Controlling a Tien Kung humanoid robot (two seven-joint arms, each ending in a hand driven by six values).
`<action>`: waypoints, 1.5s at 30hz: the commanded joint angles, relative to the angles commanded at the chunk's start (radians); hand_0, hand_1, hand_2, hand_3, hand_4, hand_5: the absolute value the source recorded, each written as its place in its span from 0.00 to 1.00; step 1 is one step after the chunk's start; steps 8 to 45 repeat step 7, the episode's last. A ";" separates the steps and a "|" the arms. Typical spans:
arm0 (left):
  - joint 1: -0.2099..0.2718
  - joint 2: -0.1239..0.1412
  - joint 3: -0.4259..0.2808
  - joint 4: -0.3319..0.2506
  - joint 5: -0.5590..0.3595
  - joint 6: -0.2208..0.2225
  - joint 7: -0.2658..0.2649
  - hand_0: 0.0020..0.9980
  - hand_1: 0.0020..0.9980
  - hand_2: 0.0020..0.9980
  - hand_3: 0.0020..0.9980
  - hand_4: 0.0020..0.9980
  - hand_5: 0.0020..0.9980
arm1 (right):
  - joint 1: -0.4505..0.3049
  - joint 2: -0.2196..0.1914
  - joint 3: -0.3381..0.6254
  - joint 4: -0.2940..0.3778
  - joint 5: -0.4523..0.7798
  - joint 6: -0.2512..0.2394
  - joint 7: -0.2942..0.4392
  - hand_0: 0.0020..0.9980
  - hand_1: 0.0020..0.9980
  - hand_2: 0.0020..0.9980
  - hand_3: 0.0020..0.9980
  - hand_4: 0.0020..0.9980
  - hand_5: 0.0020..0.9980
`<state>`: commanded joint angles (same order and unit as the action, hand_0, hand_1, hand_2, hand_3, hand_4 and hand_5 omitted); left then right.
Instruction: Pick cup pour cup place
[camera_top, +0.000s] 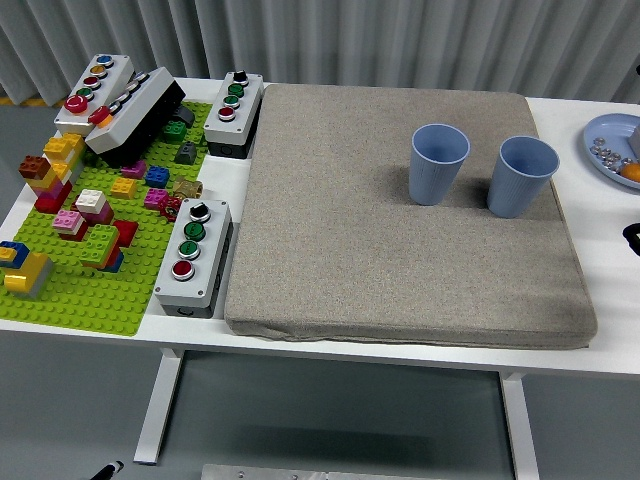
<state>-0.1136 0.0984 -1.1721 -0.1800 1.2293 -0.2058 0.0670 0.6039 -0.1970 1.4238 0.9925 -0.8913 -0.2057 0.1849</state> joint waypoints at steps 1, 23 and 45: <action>-0.001 0.000 -0.001 0.000 0.001 0.000 0.000 0.82 0.82 0.88 0.82 0.63 0.99 | 0.000 -0.001 -0.001 0.000 0.002 -0.001 0.002 0.91 0.83 0.88 0.85 0.74 0.82; -0.001 0.000 -0.006 0.000 0.005 0.001 -0.001 0.82 0.82 0.88 0.82 0.63 0.99 | 0.000 -0.008 -0.006 0.003 0.007 -0.002 0.003 0.91 0.83 0.88 0.85 0.74 0.82; -0.001 0.000 -0.006 0.000 0.005 0.001 -0.001 0.82 0.82 0.88 0.82 0.63 0.99 | 0.000 -0.008 -0.006 0.003 0.007 -0.002 0.003 0.91 0.83 0.88 0.85 0.74 0.82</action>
